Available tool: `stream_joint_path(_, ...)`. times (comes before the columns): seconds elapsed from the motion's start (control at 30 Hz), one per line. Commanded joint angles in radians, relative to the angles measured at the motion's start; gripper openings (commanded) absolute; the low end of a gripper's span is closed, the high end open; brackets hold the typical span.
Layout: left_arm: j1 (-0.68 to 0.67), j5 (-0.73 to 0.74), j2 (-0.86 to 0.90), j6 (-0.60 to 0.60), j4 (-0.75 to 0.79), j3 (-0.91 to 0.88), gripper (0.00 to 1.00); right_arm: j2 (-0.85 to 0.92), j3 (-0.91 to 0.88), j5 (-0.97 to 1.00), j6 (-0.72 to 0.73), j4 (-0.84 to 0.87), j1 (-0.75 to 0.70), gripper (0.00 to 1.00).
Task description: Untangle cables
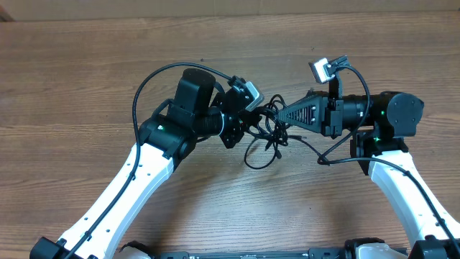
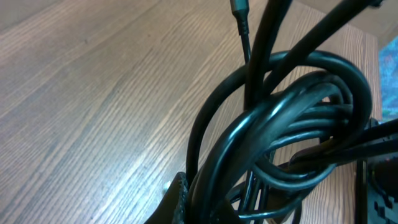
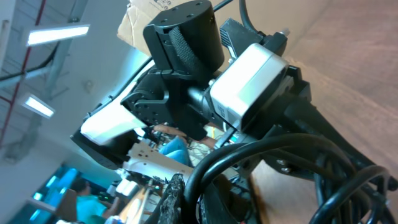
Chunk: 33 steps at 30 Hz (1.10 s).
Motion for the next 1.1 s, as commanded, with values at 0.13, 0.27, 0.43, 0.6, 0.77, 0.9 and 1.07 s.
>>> stream_joint_path(0.13,0.006,-0.084,0.038,0.119,-0.098,-0.010,0.04,-0.024,0.024,0.095,0.172,0.037,0.005,0.04)
stream_joint_path(0.27,0.006,-0.084,0.038,0.203,-0.144,-0.010,0.04,-0.024,0.024,0.167,0.226,0.037,0.005,0.04)
stream_joint_path(0.43,0.006,-0.083,0.038,0.332,-0.201,-0.010,0.04,-0.024,0.024,0.271,0.256,0.024,0.005,0.04)
stream_joint_path(0.6,0.006,-0.082,0.038,0.399,-0.206,-0.010,0.04,-0.024,0.023,0.374,0.254,-0.102,0.005,0.04)
stream_joint_path(0.77,0.006,-0.082,0.038,0.443,-0.217,-0.010,0.04,-0.024,0.023,0.512,0.236,-0.269,0.005,0.04)
stream_joint_path(0.9,0.006,-0.079,0.037,0.476,-0.233,-0.010,0.04,-0.024,0.023,0.644,0.235,-0.387,0.005,0.04)
stream_joint_path(1.07,0.006,-0.039,0.038,0.505,-0.248,-0.010,0.04,-0.024,0.023,0.765,0.192,-0.495,0.005,0.04)
